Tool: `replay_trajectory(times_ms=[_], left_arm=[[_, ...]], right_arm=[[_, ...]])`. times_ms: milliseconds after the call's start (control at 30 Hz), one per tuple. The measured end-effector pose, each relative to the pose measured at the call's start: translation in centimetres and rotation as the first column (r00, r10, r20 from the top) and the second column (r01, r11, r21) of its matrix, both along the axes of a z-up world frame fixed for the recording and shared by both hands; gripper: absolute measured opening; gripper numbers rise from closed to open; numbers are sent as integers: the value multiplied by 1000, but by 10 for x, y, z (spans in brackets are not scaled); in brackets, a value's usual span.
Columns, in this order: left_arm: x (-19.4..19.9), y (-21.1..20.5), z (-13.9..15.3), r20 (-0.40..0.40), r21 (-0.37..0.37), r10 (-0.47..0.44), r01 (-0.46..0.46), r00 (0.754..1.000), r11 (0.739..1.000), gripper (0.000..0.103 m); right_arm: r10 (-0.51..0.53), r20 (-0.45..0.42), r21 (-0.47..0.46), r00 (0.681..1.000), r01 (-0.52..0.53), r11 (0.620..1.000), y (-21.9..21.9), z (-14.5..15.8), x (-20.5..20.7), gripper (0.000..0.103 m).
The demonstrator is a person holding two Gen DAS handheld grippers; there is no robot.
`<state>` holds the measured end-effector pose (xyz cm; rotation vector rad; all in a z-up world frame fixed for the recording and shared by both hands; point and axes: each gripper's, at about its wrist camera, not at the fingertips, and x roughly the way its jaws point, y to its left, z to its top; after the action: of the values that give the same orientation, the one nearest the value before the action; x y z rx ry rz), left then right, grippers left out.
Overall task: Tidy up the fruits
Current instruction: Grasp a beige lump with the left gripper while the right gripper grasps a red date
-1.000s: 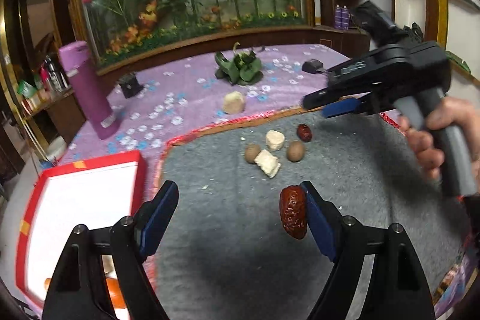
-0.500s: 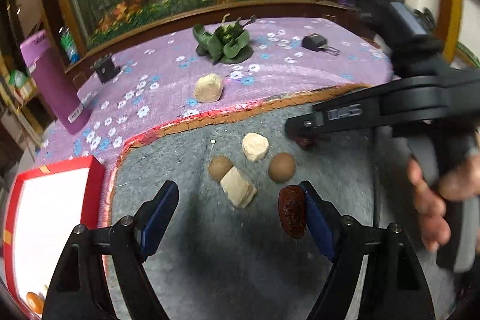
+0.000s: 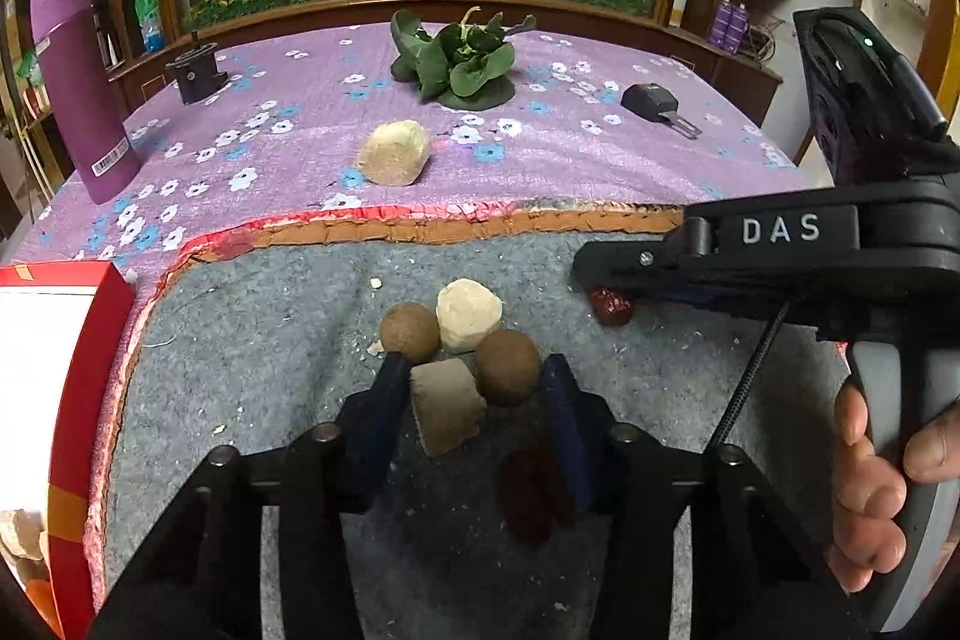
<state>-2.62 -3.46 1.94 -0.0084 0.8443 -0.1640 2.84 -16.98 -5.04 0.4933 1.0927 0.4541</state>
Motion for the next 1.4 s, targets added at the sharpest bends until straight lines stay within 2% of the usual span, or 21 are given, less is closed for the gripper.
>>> replay_trajectory(times_ms=[100, 200, 333, 433, 500, 567, 767, 867, 1067, 1133, 1200, 1300, 1400], left_arm=[[0, 5, -1, 0, -23, 1, -1, 1000, 1000, 39], [-1, 11, -2, -3, -50, -4, 4, 1000, 999, 39], [-13, 7, 1, 0, 38, -47, 47, 999, 998, 41], [-17, 6, 1, -16, 77, -71, 72, 997, 994, 45], [-17, 9, 0, -23, 93, -67, 69, 997, 993, 55], [-15, 13, -1, -22, 100, -54, 55, 998, 993, 59], [-1, 14, -3, -33, 85, -36, 39, 999, 996, 58], [3, 5, -4, -29, 132, -55, 58, 998, 990, 46], [-5, 13, -4, -18, 112, -75, 77, 997, 991, 45], [-8, 12, -2, -11, 125, -79, 80, 997, 989, 45], [-13, 8, -1, -6, 167, -85, 85, 996, 982, 46], [-13, 6, -6, -30, 232, -77, 82, 997, 969, 50], [-12, 10, -6, -25, 206, -77, 80, 997, 975, 50]], right_arm=[[4, 2, -2, 1000, -4, 1000, 1, 2, 0, 21], [6, 1, 39, 1000, -6, 999, -3, 4, 0, 21], [1, -11, 33, 1000, 0, 999, -5, 2, 0, 21], [3, -29, 22, 1000, -2, 1000, -3, -2, 2, 21], [11, -19, -2, 1000, -11, 1000, 0, -1, 1, 21], [17, -11, -23, 1000, -18, 1000, 3, 1, 0, 21], [45, 18, -97, 999, -43, 994, 11, 4, -2, 21], [48, 25, -114, 999, -45, 992, 13, 4, -3, 21], [57, 21, -107, 998, -54, 993, 10, 3, -3, 21], [61, 21, -118, 998, -58, 991, 11, 4, -5, 21], [62, 15, -120, 998, -60, 991, 11, 4, -5, 21], [77, 21, -164, 997, -72, 984, 16, 6, -8, 21], [91, 46, -234, 995, -78, 969, 26, 9, -11, 21]])
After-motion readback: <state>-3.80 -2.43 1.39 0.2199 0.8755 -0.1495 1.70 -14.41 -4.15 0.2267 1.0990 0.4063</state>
